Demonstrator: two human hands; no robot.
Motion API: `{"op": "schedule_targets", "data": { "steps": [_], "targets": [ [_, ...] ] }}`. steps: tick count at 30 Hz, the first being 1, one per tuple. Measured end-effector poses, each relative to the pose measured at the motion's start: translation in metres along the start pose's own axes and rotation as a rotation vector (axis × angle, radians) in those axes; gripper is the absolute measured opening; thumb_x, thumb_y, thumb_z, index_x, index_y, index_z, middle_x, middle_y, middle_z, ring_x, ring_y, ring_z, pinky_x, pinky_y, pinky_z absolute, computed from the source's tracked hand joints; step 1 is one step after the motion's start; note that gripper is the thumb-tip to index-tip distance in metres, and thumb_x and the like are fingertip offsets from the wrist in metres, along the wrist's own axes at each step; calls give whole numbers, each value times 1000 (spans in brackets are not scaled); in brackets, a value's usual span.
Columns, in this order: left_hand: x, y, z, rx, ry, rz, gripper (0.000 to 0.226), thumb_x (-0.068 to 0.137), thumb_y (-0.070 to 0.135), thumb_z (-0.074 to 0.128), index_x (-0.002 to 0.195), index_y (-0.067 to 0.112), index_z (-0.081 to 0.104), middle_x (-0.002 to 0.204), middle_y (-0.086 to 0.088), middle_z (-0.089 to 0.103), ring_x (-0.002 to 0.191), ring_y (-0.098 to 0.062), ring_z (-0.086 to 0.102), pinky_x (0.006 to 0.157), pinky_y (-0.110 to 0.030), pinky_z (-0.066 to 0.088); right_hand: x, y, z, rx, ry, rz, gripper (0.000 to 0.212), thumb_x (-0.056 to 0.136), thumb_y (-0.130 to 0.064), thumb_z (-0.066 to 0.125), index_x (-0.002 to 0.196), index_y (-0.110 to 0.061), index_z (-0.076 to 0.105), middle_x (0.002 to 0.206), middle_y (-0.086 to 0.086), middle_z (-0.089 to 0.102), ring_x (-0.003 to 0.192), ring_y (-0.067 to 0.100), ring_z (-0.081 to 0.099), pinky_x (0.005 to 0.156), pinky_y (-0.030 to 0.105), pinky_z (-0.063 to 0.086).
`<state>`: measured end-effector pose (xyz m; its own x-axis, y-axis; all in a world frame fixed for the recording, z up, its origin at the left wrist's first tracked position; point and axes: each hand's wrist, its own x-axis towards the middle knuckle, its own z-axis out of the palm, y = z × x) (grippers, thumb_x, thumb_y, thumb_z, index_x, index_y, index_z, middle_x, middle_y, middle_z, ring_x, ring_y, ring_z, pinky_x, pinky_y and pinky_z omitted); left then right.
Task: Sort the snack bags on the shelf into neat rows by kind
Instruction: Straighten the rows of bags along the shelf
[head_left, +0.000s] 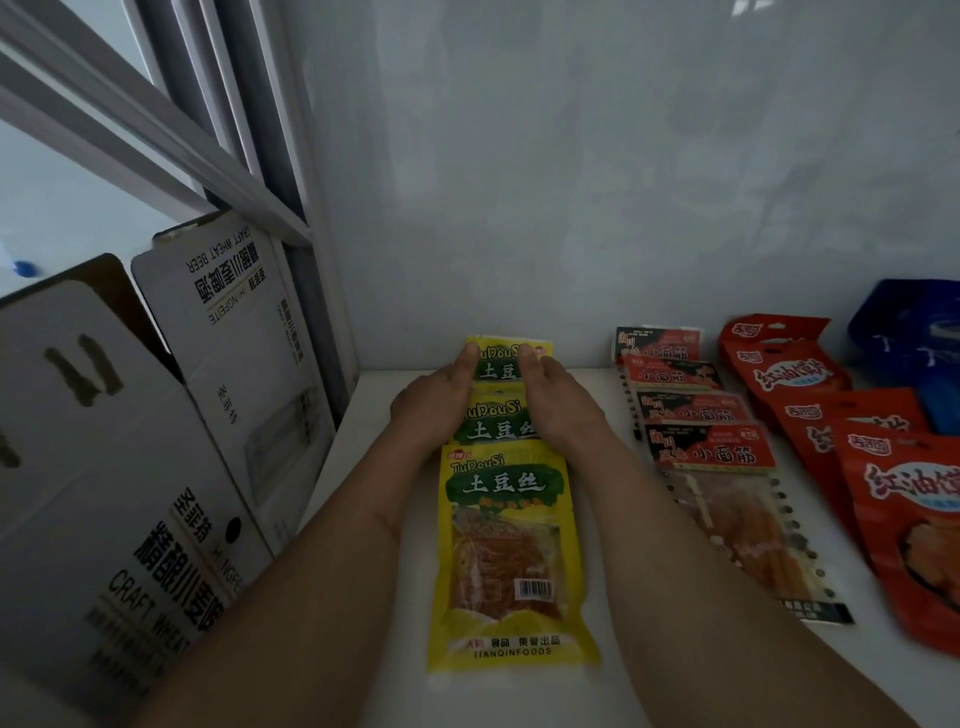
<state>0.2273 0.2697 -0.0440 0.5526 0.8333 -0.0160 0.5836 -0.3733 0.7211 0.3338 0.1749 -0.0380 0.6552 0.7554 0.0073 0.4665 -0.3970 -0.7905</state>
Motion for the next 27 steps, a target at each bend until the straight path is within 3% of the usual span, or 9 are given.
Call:
{"op": "schedule_targets", "data": {
  "steps": [3, 6, 10, 15, 19, 25, 27],
  "targets": [
    [0, 1, 3, 70, 15, 13, 82, 95, 72, 2, 140, 28, 55, 140, -8, 59, 130, -29, 52, 106, -42, 37, -5, 1, -2, 25, 3, -22, 97, 77, -86, 7, 143, -27, 47, 145, 7, 54, 130, 30, 51, 109, 54, 35],
    [0, 2, 2, 28, 5, 28, 94, 85, 82, 0, 139, 29, 56, 140, -10, 59, 128, -29, 54, 108, -45, 39, -11, 2, -6, 42, 18, -16, 101, 72, -88, 9, 142, -28, 48, 144, 7, 54, 130, 29, 51, 108, 54, 37],
    [-5, 4, 2, -13, 12, -3, 111, 66, 94, 4, 140, 27, 54, 144, -9, 55, 132, -32, 50, 111, -49, 38, -26, 6, -16, 1, 36, -25, 70, 100, -63, 27, 150, -16, 39, 152, 13, 43, 139, 31, 42, 113, 48, 32],
    [-33, 12, 2, 197, 95, 33, 81, 92, 76, 24, 139, 17, 54, 144, -14, 52, 131, -36, 48, 107, -49, 40, -49, 8, -30, -36, 57, -72, 57, 105, -49, 34, 149, -13, 39, 154, 12, 40, 140, 29, 40, 110, 38, 33],
    [-68, 35, 6, 381, 149, 155, 63, 97, 61, 42, 142, 18, 51, 146, -11, 50, 132, -34, 47, 105, -44, 40, -71, 5, -59, -72, 109, -166, 48, 106, -35, 38, 145, -10, 46, 150, 12, 47, 136, 27, 45, 104, 32, 36],
    [-142, 85, 42, 467, 124, 319, 60, 100, 51, 46, 149, 16, 41, 153, -9, 44, 140, -29, 37, 111, -36, 32, -109, 32, -129, -101, 222, -169, 36, 106, -31, 39, 128, -12, 60, 131, 10, 63, 120, 27, 57, 87, 29, 40],
    [-167, 100, 62, 390, 68, 360, 65, 100, 51, 48, 153, 16, 35, 157, -8, 37, 144, -26, 31, 114, -32, 27, -117, 50, -146, -84, 224, -136, 37, 106, -34, 40, 131, -15, 58, 132, 7, 62, 119, 25, 58, 90, 30, 42]
  ]
}}
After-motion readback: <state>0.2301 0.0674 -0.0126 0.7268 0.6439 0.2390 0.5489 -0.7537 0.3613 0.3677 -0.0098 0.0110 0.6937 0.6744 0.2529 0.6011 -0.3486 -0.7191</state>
